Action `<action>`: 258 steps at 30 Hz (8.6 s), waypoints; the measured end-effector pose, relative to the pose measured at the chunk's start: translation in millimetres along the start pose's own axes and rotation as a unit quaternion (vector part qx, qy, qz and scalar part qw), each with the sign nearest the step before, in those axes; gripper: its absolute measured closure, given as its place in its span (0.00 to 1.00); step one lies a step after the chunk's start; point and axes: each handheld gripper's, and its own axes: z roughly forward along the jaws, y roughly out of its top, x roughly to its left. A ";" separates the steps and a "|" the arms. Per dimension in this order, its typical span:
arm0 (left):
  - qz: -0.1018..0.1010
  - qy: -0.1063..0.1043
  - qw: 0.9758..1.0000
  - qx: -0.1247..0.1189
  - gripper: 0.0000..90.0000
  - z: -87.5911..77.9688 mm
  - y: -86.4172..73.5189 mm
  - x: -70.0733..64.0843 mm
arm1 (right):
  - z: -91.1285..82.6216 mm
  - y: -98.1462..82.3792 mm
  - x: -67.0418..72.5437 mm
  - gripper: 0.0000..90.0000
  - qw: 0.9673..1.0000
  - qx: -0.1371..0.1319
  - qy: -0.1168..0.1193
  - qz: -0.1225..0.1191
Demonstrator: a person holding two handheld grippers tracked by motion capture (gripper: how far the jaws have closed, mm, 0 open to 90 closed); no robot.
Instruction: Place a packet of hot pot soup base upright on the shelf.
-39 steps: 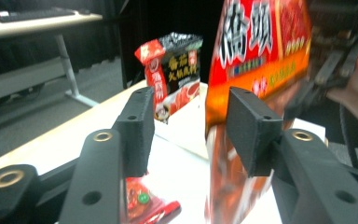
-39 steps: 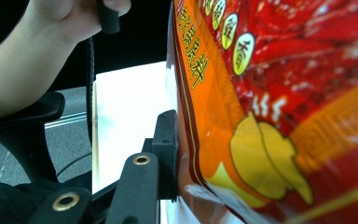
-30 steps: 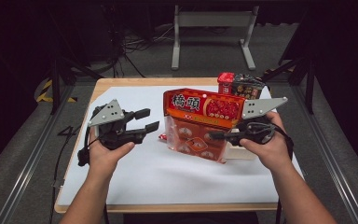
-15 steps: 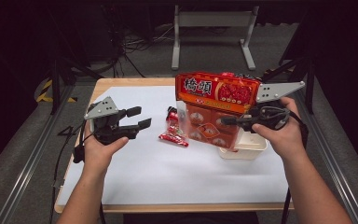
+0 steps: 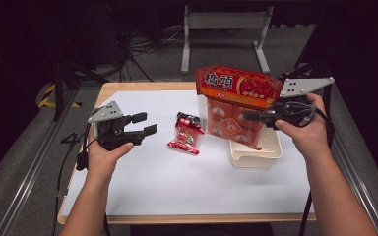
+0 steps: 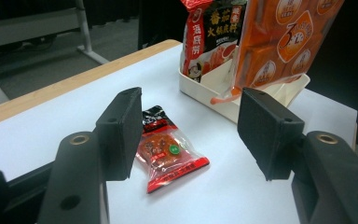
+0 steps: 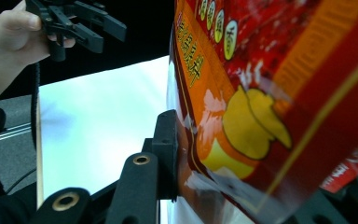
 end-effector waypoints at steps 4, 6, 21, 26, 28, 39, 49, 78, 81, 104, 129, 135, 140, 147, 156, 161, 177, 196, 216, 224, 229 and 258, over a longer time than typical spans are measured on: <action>-0.008 0.002 1.000 0.001 0.46 -1.0 -0.6 1.9 | -5.1 -1.2 -5.6 0.78 1.000 -0.003 -0.013 0.000; -0.003 0.006 1.000 0.001 0.46 -1.6 -0.6 3.6 | -6.8 -2.2 -8.6 0.78 1.000 -0.006 -0.017 0.001; -0.014 0.025 0.999 0.020 0.40 -6.5 -5.3 14.5 | -12.8 -14.0 -28.3 0.78 0.998 -0.012 -0.053 0.017; -0.018 0.029 0.999 0.024 0.39 -5.6 -6.8 16.5 | -14.5 -18.1 -29.6 0.78 0.997 -0.021 -0.078 0.011; -0.019 0.030 0.999 0.025 0.39 -4.9 -7.3 17.0 | -15.2 -19.4 -31.0 0.78 0.996 -0.022 -0.084 0.011; -0.020 0.028 0.999 0.031 0.39 -3.1 -7.0 15.9 | -15.4 -32.7 -38.4 0.78 0.994 -0.032 -0.099 0.029; -0.023 0.026 0.999 0.035 0.38 -1.8 -7.9 16.5 | -15.8 -47.4 -43.1 0.78 0.992 -0.041 -0.112 0.048; -0.026 0.025 0.999 0.036 0.38 0.1 -9.2 17.0 | -8.9 -83.3 -55.7 0.78 0.986 -0.048 -0.134 0.083; -0.027 0.023 0.999 0.036 0.38 0.7 -9.3 16.6 | -10.1 -87.2 -56.5 0.78 0.986 -0.051 -0.135 0.088; -0.028 0.022 0.999 0.041 0.38 3.7 -9.8 15.4 | 10.7 -124.5 -58.2 0.78 0.987 -0.024 -0.118 0.102; -0.023 0.020 0.998 0.056 0.36 13.8 -12.7 18.4 | 6.7 -142.2 -58.7 0.60 0.980 -0.018 -0.149 0.128; -0.025 0.019 0.998 0.062 0.36 19.7 -13.2 20.9 | 1.3 -140.2 -52.1 0.38 0.976 -0.038 -0.161 0.138; -0.012 0.029 0.997 0.066 0.40 23.2 -14.7 21.3 | -7.3 -142.7 -49.5 0.34 0.974 -0.042 -0.173 0.140; -0.014 0.035 0.997 0.064 0.44 29.9 -20.5 24.8 | -29.0 -146.5 -39.3 0.32 0.971 -0.051 -0.193 0.133; -0.036 0.032 0.997 0.066 0.44 34.1 -27.9 30.2 | -45.4 -144.3 -22.8 0.32 0.974 -0.033 -0.200 0.103; -0.032 0.032 0.997 0.069 0.44 34.3 -28.2 31.5 | -49.3 -143.3 -8.6 0.35 0.977 -0.012 -0.200 0.073; -0.045 0.043 0.995 0.082 0.43 45.3 -31.5 31.9 | -46.2 -147.9 23.8 0.27 0.984 -0.022 -0.168 0.049; -0.069 0.043 0.995 0.062 0.27 71.9 -33.4 34.2 | -36.7 -148.7 32.0 0.25 0.987 -0.013 -0.155 0.036; -0.073 0.018 0.992 0.096 0.31 122.5 -60.2 44.3 | -21.1 -141.5 37.2 0.24 0.990 -0.012 -0.138 0.019; -0.084 0.011 0.989 0.118 0.32 140.6 -68.8 43.3 | -19.4 -142.1 39.7 0.24 0.990 -0.009 -0.138 0.016; -0.086 0.006 0.987 0.135 0.33 147.9 -73.9 41.8 | -19.4 -143.1 40.1 0.24 0.990 -0.006 -0.139 0.016; -0.024 0.020 0.981 0.193 0.67 164.3 -88.4 30.0 | -8.3 -144.6 42.7 0.23 0.992 0.006 -0.122 0.011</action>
